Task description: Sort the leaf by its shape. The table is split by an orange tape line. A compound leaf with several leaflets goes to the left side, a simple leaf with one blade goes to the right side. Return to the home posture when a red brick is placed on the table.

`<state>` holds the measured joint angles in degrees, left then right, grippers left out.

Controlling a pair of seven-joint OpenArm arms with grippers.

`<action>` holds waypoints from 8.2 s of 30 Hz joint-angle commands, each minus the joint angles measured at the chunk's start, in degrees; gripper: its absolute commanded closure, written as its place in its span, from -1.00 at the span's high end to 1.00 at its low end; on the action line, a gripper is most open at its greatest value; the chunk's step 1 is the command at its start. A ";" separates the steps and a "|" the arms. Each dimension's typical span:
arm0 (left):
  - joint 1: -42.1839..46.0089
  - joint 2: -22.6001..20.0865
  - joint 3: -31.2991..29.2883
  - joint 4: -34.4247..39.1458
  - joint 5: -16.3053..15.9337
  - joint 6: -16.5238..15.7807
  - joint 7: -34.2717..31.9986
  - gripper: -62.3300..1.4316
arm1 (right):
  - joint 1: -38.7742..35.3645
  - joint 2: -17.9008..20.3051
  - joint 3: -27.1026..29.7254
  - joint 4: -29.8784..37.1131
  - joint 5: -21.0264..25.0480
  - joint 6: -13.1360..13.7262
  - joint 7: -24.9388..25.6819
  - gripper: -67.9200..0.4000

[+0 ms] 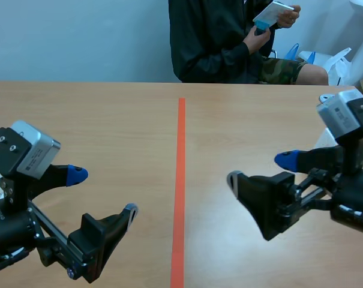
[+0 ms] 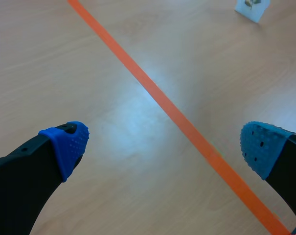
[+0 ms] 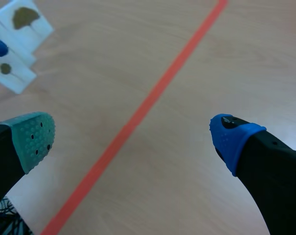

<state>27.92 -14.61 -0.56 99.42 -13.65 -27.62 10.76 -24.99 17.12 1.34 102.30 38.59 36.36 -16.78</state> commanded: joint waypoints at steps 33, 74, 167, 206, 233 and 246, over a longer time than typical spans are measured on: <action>-0.15 0.15 -0.31 1.55 -0.63 -0.13 -0.87 1.00 | 0.70 0.50 -13.86 1.22 -19.12 -10.08 5.38 1.00; -0.15 0.15 -0.31 1.55 -0.63 -0.13 -0.85 1.00 | 0.68 0.52 -13.79 1.20 -20.65 -10.23 5.55 1.00; -0.15 0.13 -0.31 1.55 -0.26 -0.13 -0.83 1.00 | 20.15 0.83 -8.90 -16.26 -26.40 4.44 23.34 -0.93; -0.15 0.13 -0.33 1.55 -0.26 -0.13 -0.87 1.00 | 25.44 1.29 9.90 -36.61 -13.94 -6.95 13.70 -0.93; -0.15 0.13 -0.33 1.55 -0.26 -0.13 -0.85 1.00 | 25.59 1.46 10.10 -39.28 -14.91 -7.58 15.43 0.17; -0.13 0.11 -0.33 1.55 -0.26 -0.15 -0.63 1.00 | 15.21 1.46 11.63 -18.91 -12.59 -6.32 12.57 0.71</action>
<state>27.92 -14.61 -0.56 99.42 -13.50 -27.62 10.87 -9.78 17.63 12.64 81.69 25.02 29.87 -4.67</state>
